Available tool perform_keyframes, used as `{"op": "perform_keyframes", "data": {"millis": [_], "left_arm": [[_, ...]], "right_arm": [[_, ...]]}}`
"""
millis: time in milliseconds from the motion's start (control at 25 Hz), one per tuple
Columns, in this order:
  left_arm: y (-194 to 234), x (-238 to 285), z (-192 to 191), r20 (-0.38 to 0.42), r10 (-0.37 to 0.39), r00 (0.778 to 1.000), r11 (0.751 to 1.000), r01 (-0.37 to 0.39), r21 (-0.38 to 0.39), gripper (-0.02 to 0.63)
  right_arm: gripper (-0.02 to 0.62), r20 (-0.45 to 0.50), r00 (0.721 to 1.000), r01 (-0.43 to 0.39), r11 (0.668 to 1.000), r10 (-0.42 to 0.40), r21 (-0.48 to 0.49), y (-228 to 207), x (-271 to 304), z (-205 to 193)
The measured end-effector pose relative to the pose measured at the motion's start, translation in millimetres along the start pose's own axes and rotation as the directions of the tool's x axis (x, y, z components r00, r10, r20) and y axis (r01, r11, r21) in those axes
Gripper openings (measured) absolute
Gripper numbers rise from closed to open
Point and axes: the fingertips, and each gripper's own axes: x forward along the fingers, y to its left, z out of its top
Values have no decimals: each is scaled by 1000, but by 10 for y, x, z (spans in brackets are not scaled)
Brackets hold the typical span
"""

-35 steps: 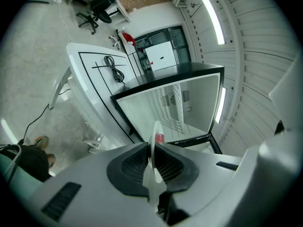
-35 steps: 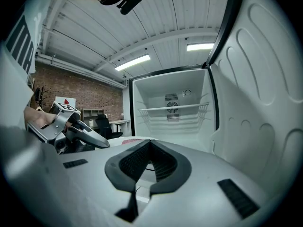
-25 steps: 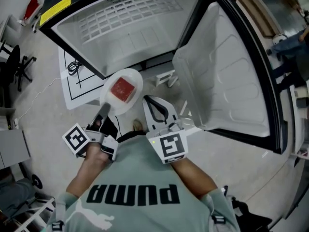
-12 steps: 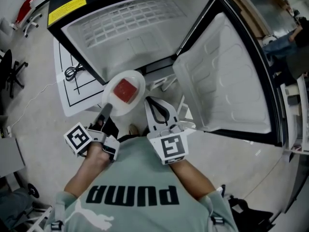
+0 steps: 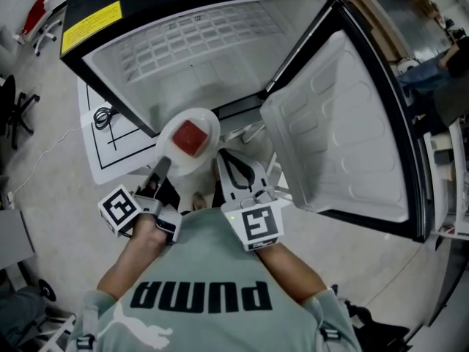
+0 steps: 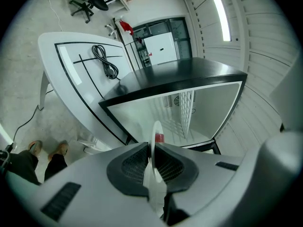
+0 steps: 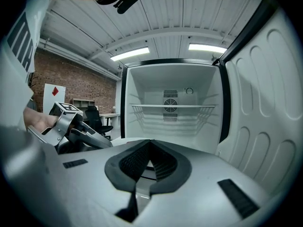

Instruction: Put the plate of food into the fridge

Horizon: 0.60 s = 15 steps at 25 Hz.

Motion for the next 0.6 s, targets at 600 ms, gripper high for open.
{"op": "perform_keyframes", "data": {"millis": [600], "left_arm": [[-47,778,-11,-9,28,1000,1000,-28,-14,32]], "right_arm": [[5,-37,999,-1,1000,1,21,-616,307,-48]]}}
